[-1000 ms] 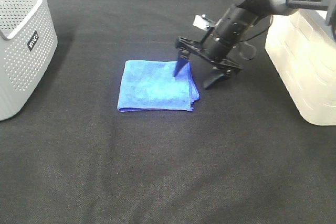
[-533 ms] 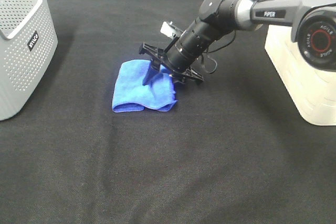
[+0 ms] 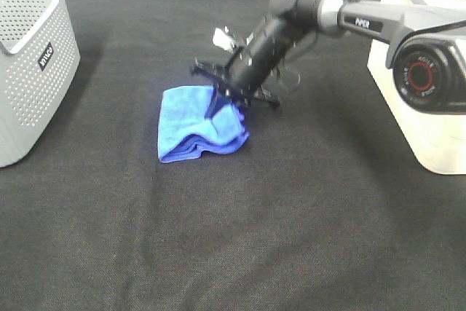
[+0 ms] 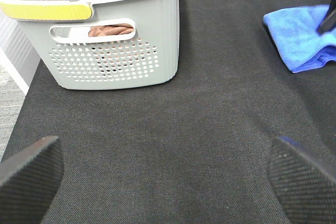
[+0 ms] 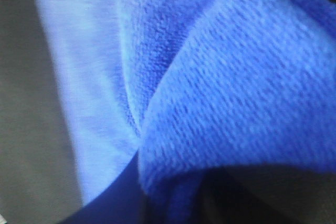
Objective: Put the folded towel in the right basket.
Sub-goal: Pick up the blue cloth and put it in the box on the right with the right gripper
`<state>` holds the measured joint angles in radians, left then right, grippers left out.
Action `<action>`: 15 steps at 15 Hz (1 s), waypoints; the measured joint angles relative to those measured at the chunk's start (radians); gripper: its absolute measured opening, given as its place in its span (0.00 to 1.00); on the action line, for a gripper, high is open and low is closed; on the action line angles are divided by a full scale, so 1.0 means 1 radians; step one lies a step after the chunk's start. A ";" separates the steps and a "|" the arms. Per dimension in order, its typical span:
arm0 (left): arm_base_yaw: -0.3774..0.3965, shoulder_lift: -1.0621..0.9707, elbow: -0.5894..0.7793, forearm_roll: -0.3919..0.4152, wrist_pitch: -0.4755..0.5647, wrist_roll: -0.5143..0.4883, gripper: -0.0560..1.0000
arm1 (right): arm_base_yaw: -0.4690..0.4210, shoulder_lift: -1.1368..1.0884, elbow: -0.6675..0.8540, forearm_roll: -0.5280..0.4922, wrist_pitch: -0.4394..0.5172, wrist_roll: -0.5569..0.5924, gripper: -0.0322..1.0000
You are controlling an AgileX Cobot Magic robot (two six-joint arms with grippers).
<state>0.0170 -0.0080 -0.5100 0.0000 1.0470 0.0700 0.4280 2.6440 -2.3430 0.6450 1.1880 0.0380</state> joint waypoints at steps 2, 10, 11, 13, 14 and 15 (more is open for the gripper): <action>0.000 0.000 0.000 0.000 0.000 0.000 0.99 | -0.013 -0.005 -0.174 0.002 0.017 0.023 0.20; 0.000 0.000 0.000 0.000 0.000 0.000 0.99 | -0.120 -0.258 -0.289 -0.120 0.030 0.024 0.20; 0.000 0.000 0.000 0.000 0.000 0.000 0.99 | -0.181 -0.352 -0.273 -0.216 0.029 0.022 0.20; 0.000 0.000 0.000 0.005 0.000 0.000 0.99 | -0.264 -0.487 -0.191 -0.339 0.028 0.009 0.20; 0.000 0.000 0.000 0.005 0.000 0.000 0.99 | -0.303 -0.550 -0.129 -0.387 0.028 0.001 0.20; 0.000 0.000 0.000 0.005 0.000 0.000 0.99 | -0.348 -0.600 -0.046 -0.429 0.028 -0.010 0.20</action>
<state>0.0170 -0.0080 -0.5100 0.0050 1.0470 0.0700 0.0800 2.0440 -2.3890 0.2160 1.2160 0.0280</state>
